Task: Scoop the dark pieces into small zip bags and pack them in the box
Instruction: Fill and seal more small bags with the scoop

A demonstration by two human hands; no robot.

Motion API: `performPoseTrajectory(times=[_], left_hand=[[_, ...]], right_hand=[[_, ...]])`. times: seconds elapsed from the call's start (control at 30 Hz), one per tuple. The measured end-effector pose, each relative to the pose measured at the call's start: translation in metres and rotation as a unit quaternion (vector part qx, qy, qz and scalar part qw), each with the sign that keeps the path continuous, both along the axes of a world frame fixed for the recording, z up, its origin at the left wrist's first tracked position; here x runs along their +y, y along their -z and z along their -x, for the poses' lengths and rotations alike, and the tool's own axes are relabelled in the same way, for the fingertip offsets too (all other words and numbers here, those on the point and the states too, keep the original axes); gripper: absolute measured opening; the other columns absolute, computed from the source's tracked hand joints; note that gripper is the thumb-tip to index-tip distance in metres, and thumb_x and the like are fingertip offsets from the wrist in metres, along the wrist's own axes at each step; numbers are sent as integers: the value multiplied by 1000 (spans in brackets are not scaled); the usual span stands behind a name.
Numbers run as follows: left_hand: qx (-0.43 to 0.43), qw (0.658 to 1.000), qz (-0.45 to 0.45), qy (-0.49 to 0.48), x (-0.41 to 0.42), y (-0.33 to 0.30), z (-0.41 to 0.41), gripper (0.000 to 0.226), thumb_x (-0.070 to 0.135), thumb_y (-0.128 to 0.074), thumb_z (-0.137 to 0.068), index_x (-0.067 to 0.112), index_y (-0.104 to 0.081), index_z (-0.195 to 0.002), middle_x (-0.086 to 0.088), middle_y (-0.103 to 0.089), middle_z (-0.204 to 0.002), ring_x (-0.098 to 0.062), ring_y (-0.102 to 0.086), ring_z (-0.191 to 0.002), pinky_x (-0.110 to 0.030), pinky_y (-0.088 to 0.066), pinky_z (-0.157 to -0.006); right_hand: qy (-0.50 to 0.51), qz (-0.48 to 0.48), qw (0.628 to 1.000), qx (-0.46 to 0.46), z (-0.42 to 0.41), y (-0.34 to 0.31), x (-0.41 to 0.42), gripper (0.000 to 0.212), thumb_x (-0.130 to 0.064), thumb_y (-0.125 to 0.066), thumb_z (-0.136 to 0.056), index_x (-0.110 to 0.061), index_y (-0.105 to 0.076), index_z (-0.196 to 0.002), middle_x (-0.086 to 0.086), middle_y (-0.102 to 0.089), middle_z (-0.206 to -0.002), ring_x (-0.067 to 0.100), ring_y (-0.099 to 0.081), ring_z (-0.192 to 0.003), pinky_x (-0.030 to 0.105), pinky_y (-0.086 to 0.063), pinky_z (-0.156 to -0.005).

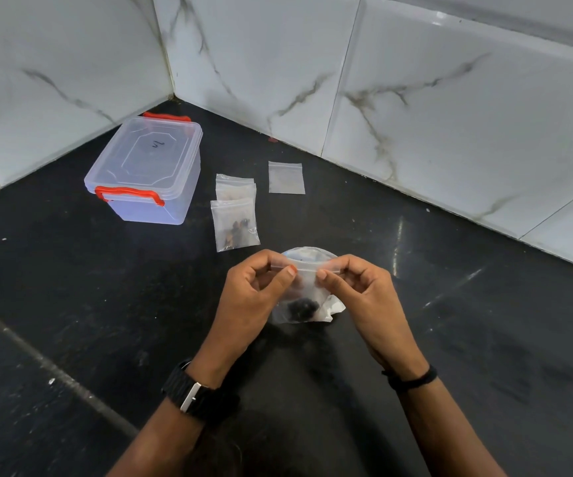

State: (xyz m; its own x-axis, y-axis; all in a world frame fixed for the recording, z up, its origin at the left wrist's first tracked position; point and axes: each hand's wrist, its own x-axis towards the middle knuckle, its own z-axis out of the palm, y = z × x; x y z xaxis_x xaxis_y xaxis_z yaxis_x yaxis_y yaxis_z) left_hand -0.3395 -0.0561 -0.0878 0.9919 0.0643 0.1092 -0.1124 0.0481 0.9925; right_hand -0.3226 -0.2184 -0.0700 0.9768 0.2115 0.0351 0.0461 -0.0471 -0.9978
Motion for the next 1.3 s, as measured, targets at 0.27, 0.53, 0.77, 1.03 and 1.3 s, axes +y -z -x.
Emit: performPoseTrajectory(times=[0.27,0.53,0.77,1.03,1.3], left_hand=[[11,999,-22,22,2,1,-1,9,28,-64,-79,22,-67,-85,11,-69,-84,-12,-67,-88,-20,-54,-70],[-2,998,-55,-8,1,0,-1,5,19,-65,-85,24,-66,-82,9,-69,-84,-10,-68,-84,-19,-55,-71],[-12,993,-115,-5,-2,-5,1,16,12,-66,-86,25,-63,-78,15,-67,-75,-2,-66,-79,-13,-53,-67],[36,998,38,-38,0,-5,-2,8,15,-63,-86,14,-69,-90,-2,-74,-84,-14,-71,-80,-19,-55,-70],[53,992,53,-101,2,-3,-4,15,10,-60,-87,17,-70,-79,6,-72,-74,-10,-70,-75,-23,-57,-71]], right_hand=[[-32,32,999,-3,3,-2,5,14,-24,-62,-82,-12,-65,-88,3,-71,-91,17,-70,-85,25,-55,-73],[-21,60,998,-5,2,-1,10,16,-22,-64,-83,-10,-66,-93,6,-71,-97,16,-70,-86,31,-58,-78],[-17,108,994,-28,2,2,15,4,-19,-63,-86,-15,-65,-88,1,-70,-89,9,-67,-81,20,-55,-71],[59,-10,998,7,-5,5,13,13,-12,-67,-84,-1,-66,-91,14,-73,-87,24,-70,-79,30,-57,-72],[41,-132,986,97,-8,2,17,7,-7,-64,-85,-1,-67,-86,8,-70,-72,16,-67,-68,26,-57,-63]])
